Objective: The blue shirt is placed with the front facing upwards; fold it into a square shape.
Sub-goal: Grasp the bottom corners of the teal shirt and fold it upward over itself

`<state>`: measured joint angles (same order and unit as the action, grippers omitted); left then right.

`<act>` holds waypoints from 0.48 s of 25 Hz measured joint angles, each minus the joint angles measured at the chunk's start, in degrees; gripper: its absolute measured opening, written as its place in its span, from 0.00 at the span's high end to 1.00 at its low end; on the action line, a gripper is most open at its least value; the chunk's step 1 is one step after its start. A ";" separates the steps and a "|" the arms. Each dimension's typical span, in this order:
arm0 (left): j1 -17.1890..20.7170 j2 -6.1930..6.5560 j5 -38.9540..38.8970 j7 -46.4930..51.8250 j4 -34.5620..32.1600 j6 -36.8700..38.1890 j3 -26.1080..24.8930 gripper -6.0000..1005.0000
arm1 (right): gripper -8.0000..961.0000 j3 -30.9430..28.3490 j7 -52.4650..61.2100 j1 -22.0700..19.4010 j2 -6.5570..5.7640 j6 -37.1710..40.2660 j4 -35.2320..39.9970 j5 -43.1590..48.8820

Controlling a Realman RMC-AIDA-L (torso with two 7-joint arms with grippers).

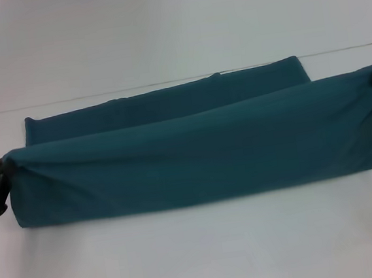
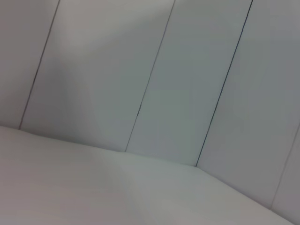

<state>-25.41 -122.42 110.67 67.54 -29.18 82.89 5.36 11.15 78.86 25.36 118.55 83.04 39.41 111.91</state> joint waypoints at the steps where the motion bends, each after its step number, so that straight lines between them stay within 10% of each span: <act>1: -0.44 -0.05 0.11 0.17 0.02 -1.01 0.02 0.94 | 0.92 0.43 0.20 0.22 0.07 -0.86 -0.02 0.03; 12: -5.05 -0.37 -0.03 0.09 2.79 -12.48 1.49 0.94 | 0.92 3.93 0.47 3.62 0.15 -11.11 -4.37 -0.01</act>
<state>-30.47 -122.79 110.64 67.63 -26.39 70.41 6.85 15.09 79.34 28.98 118.70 71.93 35.03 111.90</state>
